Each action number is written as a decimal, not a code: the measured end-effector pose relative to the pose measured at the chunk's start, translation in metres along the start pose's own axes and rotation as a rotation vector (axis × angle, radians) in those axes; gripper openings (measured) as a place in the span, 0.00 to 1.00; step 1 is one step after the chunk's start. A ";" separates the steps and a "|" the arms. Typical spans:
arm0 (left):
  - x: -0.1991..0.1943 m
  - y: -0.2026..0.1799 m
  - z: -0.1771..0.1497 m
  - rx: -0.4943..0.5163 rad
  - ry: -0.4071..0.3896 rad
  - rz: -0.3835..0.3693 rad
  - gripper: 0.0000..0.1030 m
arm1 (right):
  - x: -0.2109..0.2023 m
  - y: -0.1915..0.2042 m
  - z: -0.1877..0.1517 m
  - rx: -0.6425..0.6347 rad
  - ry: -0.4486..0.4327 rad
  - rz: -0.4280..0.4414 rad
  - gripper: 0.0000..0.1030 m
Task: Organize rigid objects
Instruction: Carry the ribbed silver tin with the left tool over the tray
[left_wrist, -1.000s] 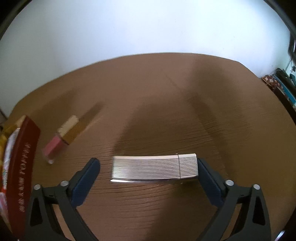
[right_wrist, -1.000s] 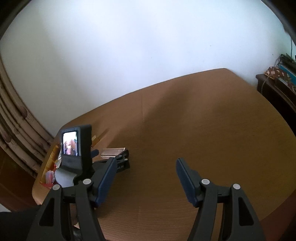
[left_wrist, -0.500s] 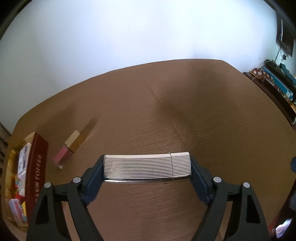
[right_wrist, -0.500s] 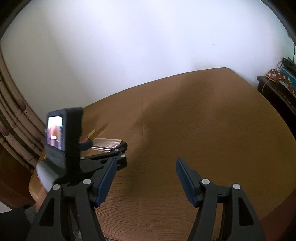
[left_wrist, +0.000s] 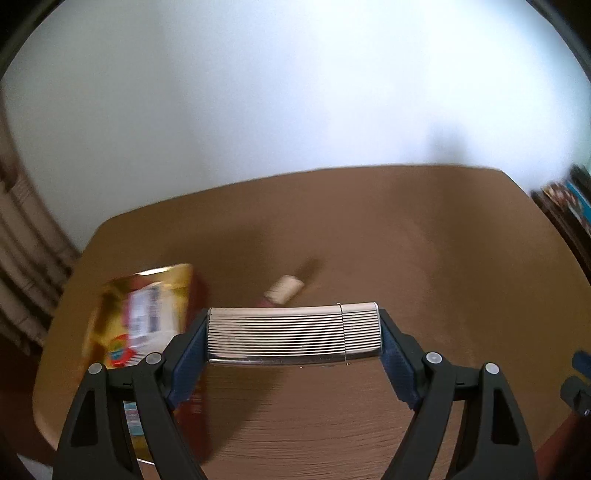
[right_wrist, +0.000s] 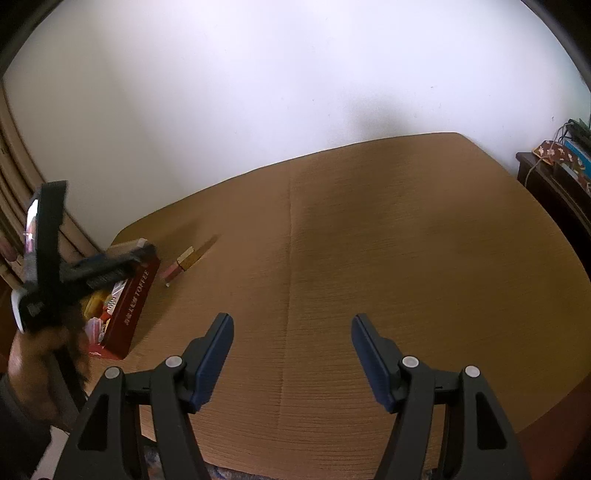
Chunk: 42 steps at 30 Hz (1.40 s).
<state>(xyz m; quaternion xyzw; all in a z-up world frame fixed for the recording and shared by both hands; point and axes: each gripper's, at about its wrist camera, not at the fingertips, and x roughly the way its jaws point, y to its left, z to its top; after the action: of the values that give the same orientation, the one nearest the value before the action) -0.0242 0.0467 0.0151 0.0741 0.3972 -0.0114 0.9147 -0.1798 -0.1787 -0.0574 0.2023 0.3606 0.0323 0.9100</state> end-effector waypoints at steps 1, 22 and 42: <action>0.000 0.004 0.000 -0.017 -0.001 0.007 0.78 | 0.001 0.000 0.000 0.000 0.004 0.001 0.66; -0.025 0.121 0.008 -0.157 -0.011 0.208 0.78 | 0.015 0.007 -0.009 -0.032 0.068 -0.008 0.66; -0.007 0.177 -0.006 -0.212 0.073 0.290 0.78 | 0.026 0.005 -0.013 -0.051 0.111 -0.014 0.66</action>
<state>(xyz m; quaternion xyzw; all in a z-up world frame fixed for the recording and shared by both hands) -0.0195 0.2227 0.0383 0.0341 0.4143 0.1651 0.8944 -0.1689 -0.1639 -0.0805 0.1745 0.4111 0.0462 0.8936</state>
